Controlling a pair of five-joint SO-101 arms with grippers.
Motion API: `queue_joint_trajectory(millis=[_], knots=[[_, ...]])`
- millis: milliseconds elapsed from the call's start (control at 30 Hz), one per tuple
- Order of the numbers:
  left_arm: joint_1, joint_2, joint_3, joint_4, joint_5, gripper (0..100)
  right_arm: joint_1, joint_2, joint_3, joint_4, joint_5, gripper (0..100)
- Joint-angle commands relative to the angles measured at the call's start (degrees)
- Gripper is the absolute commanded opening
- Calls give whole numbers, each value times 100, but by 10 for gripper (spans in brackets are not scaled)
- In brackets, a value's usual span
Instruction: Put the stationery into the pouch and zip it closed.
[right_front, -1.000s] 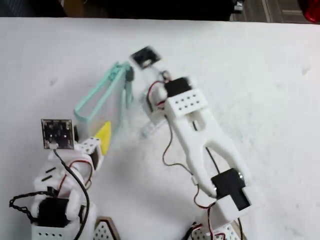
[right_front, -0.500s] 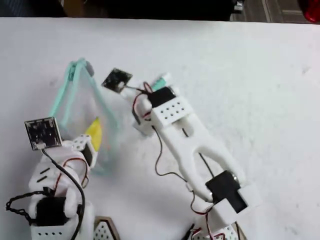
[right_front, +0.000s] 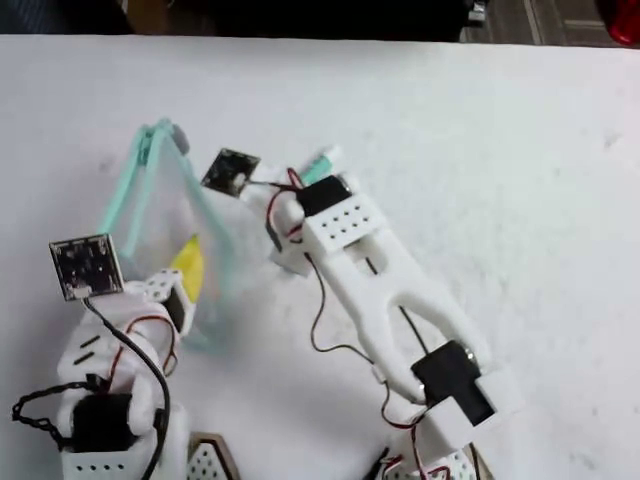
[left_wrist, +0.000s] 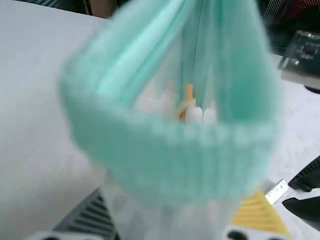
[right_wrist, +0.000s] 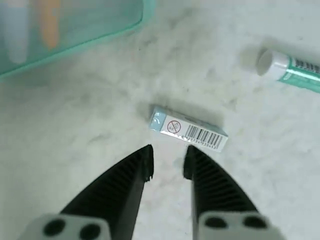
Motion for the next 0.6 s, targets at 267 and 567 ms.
queue_joint_trajectory(millis=[267,567], knots=[[-48,-48,-26,-149,79,241,-145,-286,-18,-22,519,190],[-84,-48,-26,-149,62,241,-418,-233,255,-40,1415,190]])
